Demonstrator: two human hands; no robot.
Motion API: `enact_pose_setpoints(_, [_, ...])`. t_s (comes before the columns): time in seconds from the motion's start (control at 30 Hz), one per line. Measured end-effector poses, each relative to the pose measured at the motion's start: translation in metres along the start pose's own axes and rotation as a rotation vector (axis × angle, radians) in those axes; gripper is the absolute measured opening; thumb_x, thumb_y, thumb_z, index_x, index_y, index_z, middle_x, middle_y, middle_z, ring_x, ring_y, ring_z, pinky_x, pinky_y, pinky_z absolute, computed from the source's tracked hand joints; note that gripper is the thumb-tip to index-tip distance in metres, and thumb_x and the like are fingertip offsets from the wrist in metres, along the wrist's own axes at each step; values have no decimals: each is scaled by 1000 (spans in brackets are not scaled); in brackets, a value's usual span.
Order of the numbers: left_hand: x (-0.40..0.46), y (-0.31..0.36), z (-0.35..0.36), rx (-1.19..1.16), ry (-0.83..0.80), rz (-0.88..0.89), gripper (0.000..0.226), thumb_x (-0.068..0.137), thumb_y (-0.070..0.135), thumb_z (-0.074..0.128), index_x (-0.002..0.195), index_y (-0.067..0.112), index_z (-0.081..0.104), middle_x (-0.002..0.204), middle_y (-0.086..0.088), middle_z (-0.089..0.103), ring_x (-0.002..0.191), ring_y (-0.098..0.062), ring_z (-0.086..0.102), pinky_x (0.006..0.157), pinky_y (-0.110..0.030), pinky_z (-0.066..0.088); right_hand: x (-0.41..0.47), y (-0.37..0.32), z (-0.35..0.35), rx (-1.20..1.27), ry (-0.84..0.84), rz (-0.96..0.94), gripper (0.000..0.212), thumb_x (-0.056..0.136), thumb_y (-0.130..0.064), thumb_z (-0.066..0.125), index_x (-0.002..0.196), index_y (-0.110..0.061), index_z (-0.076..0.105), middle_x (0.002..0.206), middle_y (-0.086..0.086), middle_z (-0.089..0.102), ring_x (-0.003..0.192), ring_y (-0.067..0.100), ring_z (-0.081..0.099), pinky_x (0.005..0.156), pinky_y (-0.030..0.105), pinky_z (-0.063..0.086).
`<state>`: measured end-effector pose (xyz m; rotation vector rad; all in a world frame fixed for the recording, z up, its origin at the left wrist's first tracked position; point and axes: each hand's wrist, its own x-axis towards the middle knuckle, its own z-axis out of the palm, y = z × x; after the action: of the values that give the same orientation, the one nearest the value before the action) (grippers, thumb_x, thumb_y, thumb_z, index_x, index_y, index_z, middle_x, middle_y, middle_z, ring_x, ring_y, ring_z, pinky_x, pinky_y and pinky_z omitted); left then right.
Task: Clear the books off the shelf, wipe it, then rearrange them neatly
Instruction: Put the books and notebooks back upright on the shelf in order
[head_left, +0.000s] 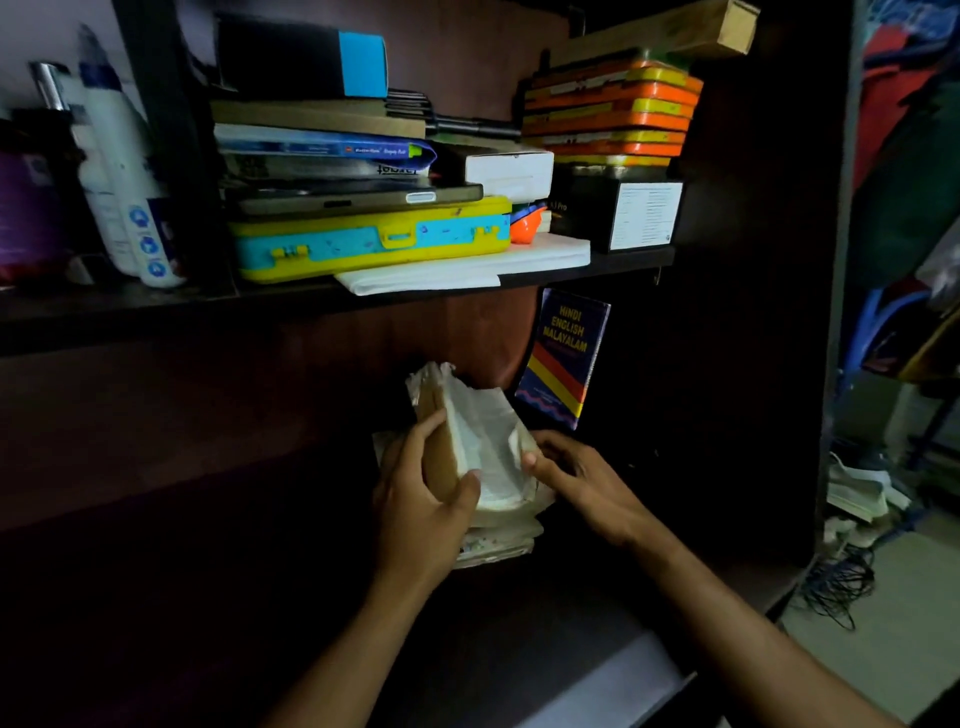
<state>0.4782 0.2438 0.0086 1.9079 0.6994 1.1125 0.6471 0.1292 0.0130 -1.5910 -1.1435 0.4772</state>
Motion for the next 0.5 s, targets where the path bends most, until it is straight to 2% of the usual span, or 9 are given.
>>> enact_pose_setpoints(0.13, [-11,12,2,-4,15,246,69,77,25,78,141,31,52,150,9,39,140,-7,39,113,-30,39,-1,-3,5,65,43,-5,46,91,-51,64,127,-22,63,120,-9,72,111,7,68,91,26,56])
enact_pose_setpoints(0.23, [-16,17,6,30,-41,316,93,74,18,86,149,43,36,155,16,29,145,-6,32,109,-21,35,0,-1,5,126,60,-2,48,91,-37,72,134,-21,56,124,-4,71,110,10,69,89,27,57])
enact_pose_setpoints(0.33, [-16,17,5,-115,-127,169,123,71,13,89,155,54,9,154,33,22,144,2,31,110,-25,37,1,-1,3,205,70,-13,48,94,-19,68,140,-18,53,127,1,70,114,18,69,92,34,58])
enact_pose_setpoints(0.4, [-16,16,3,-250,-194,-9,132,73,11,89,153,60,-3,145,43,27,136,10,39,108,-28,43,2,-2,3,239,62,-17,46,95,-15,67,140,-18,55,128,3,69,116,21,68,95,38,57])
enact_pose_setpoints(0.43, [-16,17,1,-327,-216,-103,130,74,12,89,154,59,-1,142,39,37,128,9,48,103,-29,49,2,-3,3,248,52,-12,46,94,-16,67,139,-18,56,128,3,69,117,22,67,96,38,56])
enact_pose_setpoints(0.5, [-12,14,-1,-530,-191,-251,110,74,19,87,156,49,20,134,18,62,114,-5,66,89,-32,58,1,-4,4,291,21,6,44,95,-17,64,138,-17,58,128,5,69,118,25,67,100,41,54])
